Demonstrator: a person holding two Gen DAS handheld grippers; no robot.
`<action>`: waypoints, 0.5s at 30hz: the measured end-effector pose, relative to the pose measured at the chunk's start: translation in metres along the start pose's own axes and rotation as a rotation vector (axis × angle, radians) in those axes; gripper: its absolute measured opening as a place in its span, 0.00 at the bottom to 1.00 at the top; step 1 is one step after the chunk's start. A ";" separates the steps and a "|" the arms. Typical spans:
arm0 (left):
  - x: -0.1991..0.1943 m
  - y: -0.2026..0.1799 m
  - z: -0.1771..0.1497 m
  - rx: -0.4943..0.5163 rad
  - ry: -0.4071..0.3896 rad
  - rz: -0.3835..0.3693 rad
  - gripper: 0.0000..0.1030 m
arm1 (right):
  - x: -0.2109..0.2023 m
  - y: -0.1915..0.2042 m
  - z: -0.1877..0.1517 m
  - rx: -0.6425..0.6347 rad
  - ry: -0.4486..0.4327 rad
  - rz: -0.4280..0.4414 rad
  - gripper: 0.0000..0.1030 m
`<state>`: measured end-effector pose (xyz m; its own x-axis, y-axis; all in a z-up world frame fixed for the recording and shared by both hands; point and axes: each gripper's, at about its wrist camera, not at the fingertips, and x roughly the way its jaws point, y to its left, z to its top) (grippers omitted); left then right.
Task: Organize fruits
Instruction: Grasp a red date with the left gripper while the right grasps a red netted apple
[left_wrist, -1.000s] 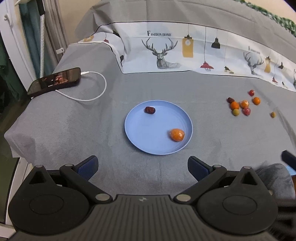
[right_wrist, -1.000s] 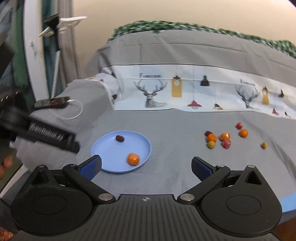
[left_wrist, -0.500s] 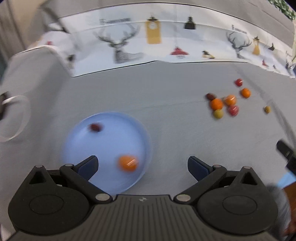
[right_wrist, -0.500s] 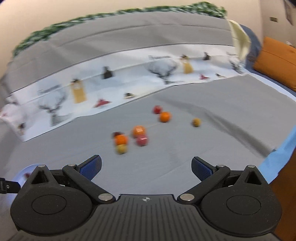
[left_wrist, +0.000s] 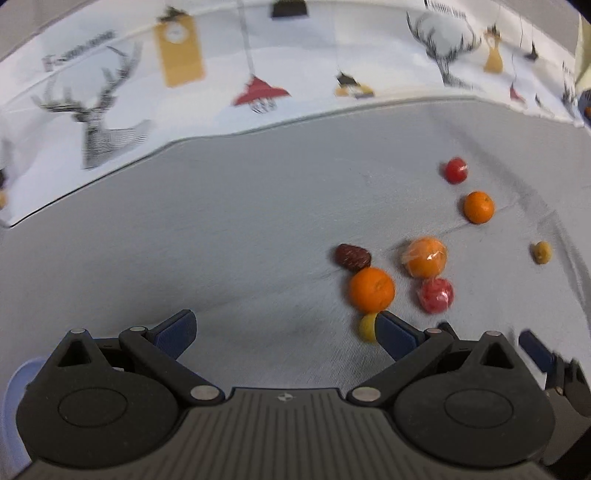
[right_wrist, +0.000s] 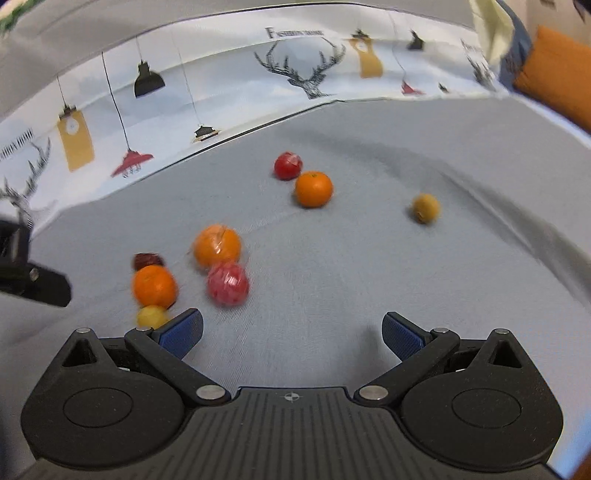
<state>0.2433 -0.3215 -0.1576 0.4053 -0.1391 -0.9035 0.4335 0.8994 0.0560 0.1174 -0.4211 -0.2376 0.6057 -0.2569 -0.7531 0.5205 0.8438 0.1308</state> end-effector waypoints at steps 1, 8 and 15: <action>0.011 -0.005 0.005 0.009 0.016 -0.006 1.00 | 0.008 0.003 0.001 -0.018 -0.008 -0.001 0.99; 0.057 -0.020 0.028 0.003 0.096 -0.075 1.00 | 0.025 0.006 -0.002 -0.117 -0.049 0.003 0.99; 0.072 -0.032 0.033 0.011 0.158 -0.110 1.00 | 0.030 -0.006 0.000 -0.061 -0.058 -0.063 0.99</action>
<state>0.2852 -0.3738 -0.2103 0.2239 -0.1692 -0.9598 0.4771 0.8778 -0.0434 0.1320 -0.4340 -0.2608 0.6074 -0.3358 -0.7199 0.5222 0.8517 0.0433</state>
